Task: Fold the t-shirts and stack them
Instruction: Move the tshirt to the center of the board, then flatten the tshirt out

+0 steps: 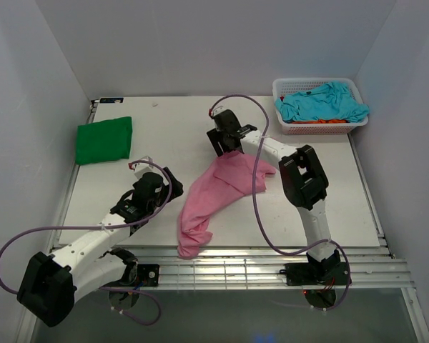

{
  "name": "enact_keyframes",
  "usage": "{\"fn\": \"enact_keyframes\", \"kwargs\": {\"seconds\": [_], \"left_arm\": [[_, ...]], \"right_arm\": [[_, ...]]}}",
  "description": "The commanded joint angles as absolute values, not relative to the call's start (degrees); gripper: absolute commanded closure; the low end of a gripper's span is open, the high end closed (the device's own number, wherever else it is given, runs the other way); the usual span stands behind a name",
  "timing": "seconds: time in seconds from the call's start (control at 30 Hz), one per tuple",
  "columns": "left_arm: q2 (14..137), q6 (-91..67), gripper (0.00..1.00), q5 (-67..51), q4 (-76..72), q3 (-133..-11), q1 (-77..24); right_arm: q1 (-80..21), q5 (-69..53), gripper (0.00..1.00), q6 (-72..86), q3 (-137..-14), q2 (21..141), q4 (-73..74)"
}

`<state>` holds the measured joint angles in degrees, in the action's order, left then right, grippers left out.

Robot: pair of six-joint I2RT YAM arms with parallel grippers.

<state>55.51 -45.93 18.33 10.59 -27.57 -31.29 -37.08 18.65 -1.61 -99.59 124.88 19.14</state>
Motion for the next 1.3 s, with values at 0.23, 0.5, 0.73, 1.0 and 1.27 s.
{"fn": "enact_keyframes", "kwargs": {"seconds": [0.23,0.5,0.73,1.0,1.27], "left_arm": [[53.88,-45.53,0.07,20.21,11.78,-28.12,-31.2],[53.79,-45.62,0.07,21.09,12.04,-28.47,-31.2],[53.88,-45.0,0.07,21.53,12.48,-29.71,-31.2],[52.39,-45.18,0.07,20.83,12.66,-29.62,-31.2],[50.98,-44.38,0.07,19.51,13.27,-28.83,-31.2]], "right_arm": [[-36.74,16.17,0.78,-0.62,-96.42,124.54,22.94],[-36.3,20.56,0.92,-2.19,-105.27,126.12,22.94],[-35.6,25.13,0.92,-5.09,-119.09,116.93,28.73],[-36.56,31.37,0.92,0.68,-100.75,95.92,36.46],[-42.88,36.04,0.92,21.52,-82.91,77.96,58.42]]}}
